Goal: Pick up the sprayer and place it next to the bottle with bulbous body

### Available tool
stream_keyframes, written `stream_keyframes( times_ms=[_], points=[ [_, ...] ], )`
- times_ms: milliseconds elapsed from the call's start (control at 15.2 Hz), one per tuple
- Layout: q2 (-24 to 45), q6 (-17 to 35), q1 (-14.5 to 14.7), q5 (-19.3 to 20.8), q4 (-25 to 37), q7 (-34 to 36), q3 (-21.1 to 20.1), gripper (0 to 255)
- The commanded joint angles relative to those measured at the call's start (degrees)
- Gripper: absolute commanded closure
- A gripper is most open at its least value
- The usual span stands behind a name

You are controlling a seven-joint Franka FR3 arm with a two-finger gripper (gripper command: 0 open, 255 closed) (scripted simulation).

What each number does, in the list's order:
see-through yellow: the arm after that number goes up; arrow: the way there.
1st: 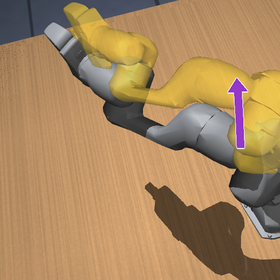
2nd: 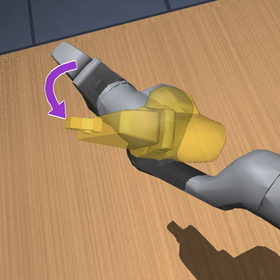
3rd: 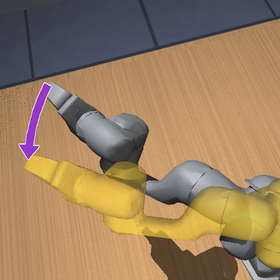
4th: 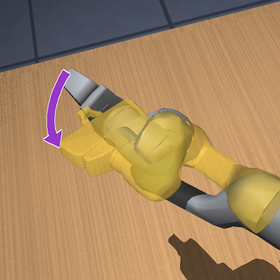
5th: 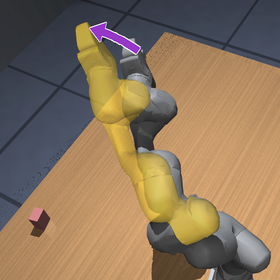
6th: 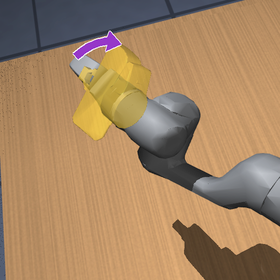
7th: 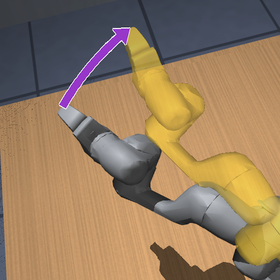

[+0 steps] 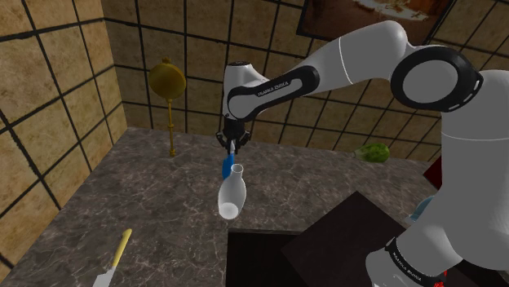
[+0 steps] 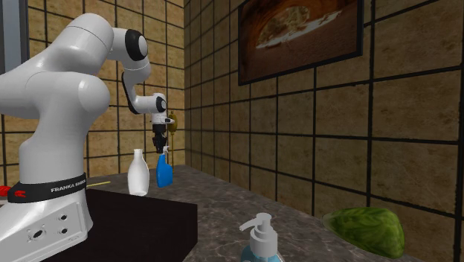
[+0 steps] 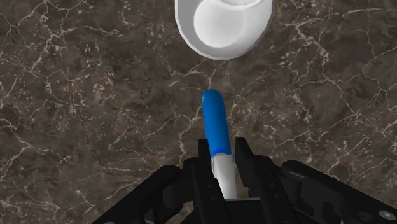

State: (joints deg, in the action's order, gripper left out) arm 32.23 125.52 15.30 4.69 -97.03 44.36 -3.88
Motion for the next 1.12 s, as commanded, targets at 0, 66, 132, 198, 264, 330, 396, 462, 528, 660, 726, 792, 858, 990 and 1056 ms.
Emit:
stream_keyframes(
  times_ms=[0,66,132,198,264,330,396,462,528,660,726,792,858,990,1056],
  points=[
    [0.22,0.21,0.03,0.02,0.04,0.04,0.01,255],
    [0.22,0.21,0.03,0.02,0.05,0.04,0.01,255],
    [0.22,0.21,0.03,0.02,0.05,0.04,0.01,255],
    [0.22,0.21,0.03,0.02,0.05,0.04,0.01,255],
    [0.22,0.21,0.03,0.02,0.05,0.04,0.01,255],
    [0.22,0.21,0.03,0.02,0.05,0.04,0.01,255],
    [0.22,0.21,0.03,0.02,0.04,0.04,0.01,0],
    [0.21,0.22,0.03,0.02,0.04,0.04,0.01,0],
    [0.21,0.22,0.03,0.02,0.04,0.04,0.01,0],
    [0.22,0.22,0.03,0.02,0.04,0.04,0.01,0],
    [0.22,0.22,0.03,0.02,0.04,0.04,0.01,0],
    [-0.74,-1.28,0.03,-0.09,0.58,-0.03,-0.07,0],
    [-1.65,-2.80,0.03,-0.20,1.20,-0.10,-0.14,0],
    [-3.12,-5.60,0.04,-0.38,2.53,-0.22,-0.25,0],
    [-3.12,-5.60,0.04,-0.38,2.53,-0.22,-0.25,0]
  ],
)
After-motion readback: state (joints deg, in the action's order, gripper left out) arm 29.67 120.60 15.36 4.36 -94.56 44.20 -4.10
